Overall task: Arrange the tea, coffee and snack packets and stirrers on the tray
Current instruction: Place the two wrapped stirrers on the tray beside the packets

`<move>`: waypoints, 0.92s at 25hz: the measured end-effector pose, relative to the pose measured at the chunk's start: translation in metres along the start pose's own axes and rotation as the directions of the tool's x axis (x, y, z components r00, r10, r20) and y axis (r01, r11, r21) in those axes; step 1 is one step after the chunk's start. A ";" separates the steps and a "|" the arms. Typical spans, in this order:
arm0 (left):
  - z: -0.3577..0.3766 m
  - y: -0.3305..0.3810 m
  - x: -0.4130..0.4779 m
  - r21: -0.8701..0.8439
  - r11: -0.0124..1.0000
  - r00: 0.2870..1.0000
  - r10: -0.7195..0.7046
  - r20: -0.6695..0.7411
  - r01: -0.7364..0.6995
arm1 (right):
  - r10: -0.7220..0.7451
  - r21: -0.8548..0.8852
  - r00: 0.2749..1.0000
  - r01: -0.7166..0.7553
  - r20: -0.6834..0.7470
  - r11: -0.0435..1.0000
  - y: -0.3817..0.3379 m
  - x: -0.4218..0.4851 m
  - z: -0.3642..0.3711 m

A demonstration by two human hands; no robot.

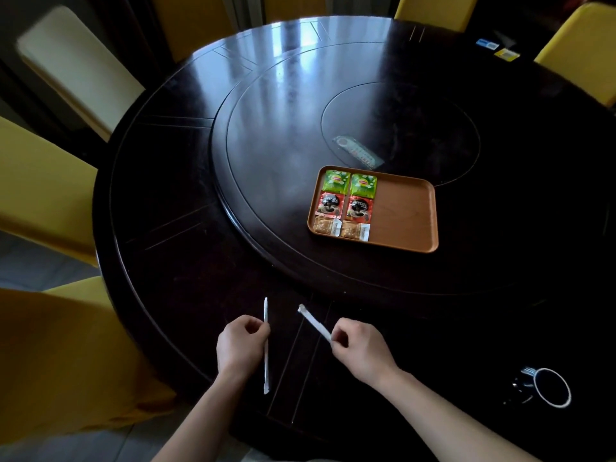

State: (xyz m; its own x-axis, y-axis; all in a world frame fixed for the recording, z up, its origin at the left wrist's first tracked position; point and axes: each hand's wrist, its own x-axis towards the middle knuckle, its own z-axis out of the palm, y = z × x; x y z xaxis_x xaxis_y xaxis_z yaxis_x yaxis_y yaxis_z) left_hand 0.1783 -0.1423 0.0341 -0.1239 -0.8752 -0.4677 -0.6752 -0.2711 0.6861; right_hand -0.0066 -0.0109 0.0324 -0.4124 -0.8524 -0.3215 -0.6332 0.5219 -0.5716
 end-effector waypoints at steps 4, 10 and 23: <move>0.009 0.027 -0.002 -0.083 0.992 0.994 0.095 0.053 -0.091 | 0.081 0.165 0.991 -0.063 -0.107 0.984 0.004 -0.008 -0.027; 0.034 0.081 -0.002 -0.174 0.971 0.965 0.195 0.174 -0.165 | 0.201 0.306 0.952 -0.125 -0.232 0.944 0.009 -0.006 -0.060; 0.120 0.202 0.037 -0.174 0.934 0.904 0.348 0.247 -0.312 | 0.378 0.444 0.839 -0.188 -0.392 0.876 0.063 0.044 -0.142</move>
State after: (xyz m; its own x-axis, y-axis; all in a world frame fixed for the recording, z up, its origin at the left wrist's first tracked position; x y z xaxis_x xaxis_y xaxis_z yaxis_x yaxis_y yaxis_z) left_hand -0.0501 -0.1815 0.0883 -0.5265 -0.7870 -0.3217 -0.4656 -0.0497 0.8836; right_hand -0.1575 -0.0113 0.0891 -0.8419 -0.5051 -0.1902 -0.1865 0.6029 -0.7757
